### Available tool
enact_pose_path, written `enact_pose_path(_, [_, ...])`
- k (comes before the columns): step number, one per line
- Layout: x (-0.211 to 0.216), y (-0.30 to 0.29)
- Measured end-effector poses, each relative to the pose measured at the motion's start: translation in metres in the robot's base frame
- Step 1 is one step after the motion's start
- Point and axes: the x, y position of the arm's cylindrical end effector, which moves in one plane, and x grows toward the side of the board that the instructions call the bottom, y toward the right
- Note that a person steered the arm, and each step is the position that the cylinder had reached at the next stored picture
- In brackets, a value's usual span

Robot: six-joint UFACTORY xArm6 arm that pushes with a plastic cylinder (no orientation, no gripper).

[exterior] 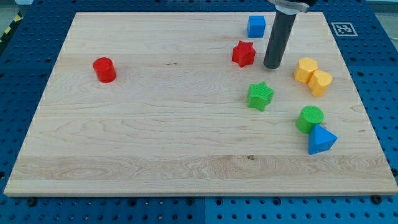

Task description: Slide the red star towards the red circle

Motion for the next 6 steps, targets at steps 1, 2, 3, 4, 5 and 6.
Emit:
enact_pose_path(1, [-0.007, 0.006])
enact_pose_path(2, [-0.032, 0.011])
enact_pose_path(3, [-0.032, 0.011])
enact_pose_path(4, [-0.032, 0.005])
enact_pose_path(5, [-0.03, -0.014])
enact_pose_path(6, [-0.03, -0.035])
